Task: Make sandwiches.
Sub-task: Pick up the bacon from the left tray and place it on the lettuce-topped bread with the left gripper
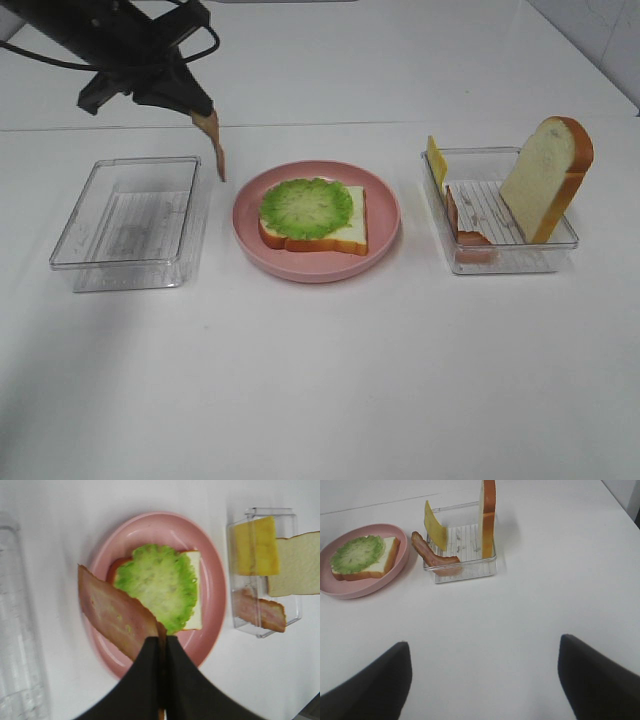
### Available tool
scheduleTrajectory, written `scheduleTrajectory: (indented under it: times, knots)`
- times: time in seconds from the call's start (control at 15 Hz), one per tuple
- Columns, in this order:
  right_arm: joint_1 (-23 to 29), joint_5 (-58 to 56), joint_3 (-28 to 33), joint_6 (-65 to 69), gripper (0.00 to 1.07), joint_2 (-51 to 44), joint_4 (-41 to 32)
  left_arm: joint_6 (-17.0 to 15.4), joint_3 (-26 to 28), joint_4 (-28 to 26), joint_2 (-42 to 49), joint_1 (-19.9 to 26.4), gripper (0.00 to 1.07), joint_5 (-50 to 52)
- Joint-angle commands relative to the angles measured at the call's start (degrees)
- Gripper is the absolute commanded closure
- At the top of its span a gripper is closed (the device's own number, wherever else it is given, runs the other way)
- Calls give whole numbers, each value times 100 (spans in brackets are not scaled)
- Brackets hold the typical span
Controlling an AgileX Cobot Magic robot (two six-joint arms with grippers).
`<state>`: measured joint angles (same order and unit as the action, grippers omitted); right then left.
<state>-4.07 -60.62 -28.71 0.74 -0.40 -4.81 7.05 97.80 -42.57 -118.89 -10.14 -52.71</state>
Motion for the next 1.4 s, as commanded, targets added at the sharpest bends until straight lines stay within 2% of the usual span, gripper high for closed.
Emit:
scheduleTrajectory:
  times: [0.07, 0.27, 0.6, 0.8, 1.27, 1.4]
  knots:
    - [-40, 29, 17, -40, 32, -69, -23, 286, 264, -676, -327, -332, 107, 229]
    - [-40, 29, 17, -40, 32, -69, -23, 424, 951, -1352, -963, -756, 107, 120]
    - [-40, 29, 17, -40, 32, -69, -23, 384, 1833, -1673, -1908, -1169, 107, -46]
    - [-40, 29, 17, -40, 32, -69, -23, -166, 1862, -636, -2011, -1054, 107, -206]
    - [-40, 29, 17, -40, 32, -69, -23, -1054, 1862, 1495, -1805, -1043, 107, -350]
    - [-40, 29, 17, -40, 32, -69, -23, -1175, 1862, 1633, -1788, -1043, 107, -338]
